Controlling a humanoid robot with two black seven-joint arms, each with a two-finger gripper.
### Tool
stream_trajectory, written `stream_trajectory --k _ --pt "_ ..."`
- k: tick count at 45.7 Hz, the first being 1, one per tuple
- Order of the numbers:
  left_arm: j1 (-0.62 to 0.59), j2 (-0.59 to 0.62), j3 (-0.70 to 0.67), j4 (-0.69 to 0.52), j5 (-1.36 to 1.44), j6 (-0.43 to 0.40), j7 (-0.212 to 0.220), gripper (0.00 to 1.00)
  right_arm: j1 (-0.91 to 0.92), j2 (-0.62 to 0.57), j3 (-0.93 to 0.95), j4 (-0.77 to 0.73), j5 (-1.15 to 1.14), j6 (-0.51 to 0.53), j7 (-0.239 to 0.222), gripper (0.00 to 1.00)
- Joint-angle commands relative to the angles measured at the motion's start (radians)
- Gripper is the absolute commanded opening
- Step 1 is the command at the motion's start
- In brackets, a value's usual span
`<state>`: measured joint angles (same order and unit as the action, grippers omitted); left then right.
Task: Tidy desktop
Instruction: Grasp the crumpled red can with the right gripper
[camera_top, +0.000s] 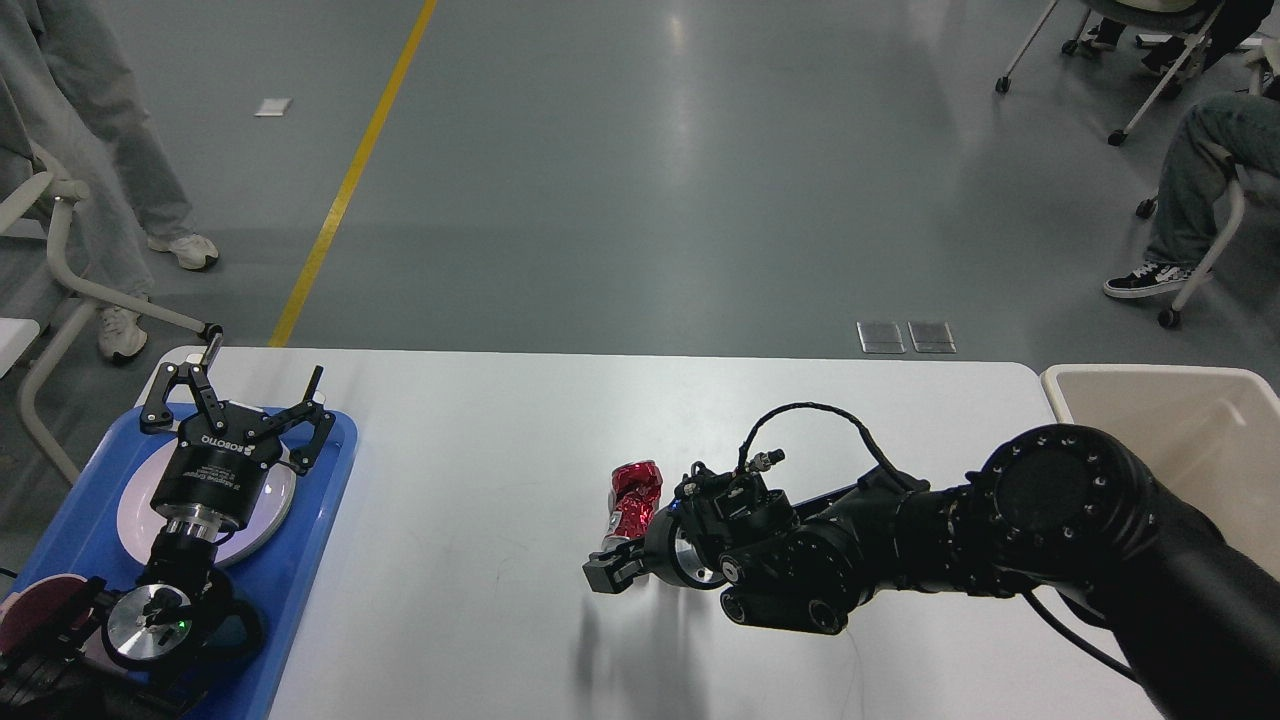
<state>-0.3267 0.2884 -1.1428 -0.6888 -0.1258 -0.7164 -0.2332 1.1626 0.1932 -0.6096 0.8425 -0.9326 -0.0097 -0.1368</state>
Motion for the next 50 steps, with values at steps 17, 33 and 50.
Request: stream_trajectory --k 17,33,50 --pt "0.0 0.0 0.0 0.0 0.0 0.0 0.0 0.96 -0.049 -0.006 0.007 -0.034 -0.012 -0.004 -0.003 0.69" --pt "0.0 0.0 0.0 0.0 0.0 0.0 0.0 0.96 -0.061 -0.006 0.007 -0.036 -0.012 -0.019 -0.003 0.42" --pt "0.0 0.0 0.0 0.0 0.0 0.0 0.0 0.96 -0.063 -0.008 0.008 -0.027 -0.011 -0.029 -0.053 0.0"
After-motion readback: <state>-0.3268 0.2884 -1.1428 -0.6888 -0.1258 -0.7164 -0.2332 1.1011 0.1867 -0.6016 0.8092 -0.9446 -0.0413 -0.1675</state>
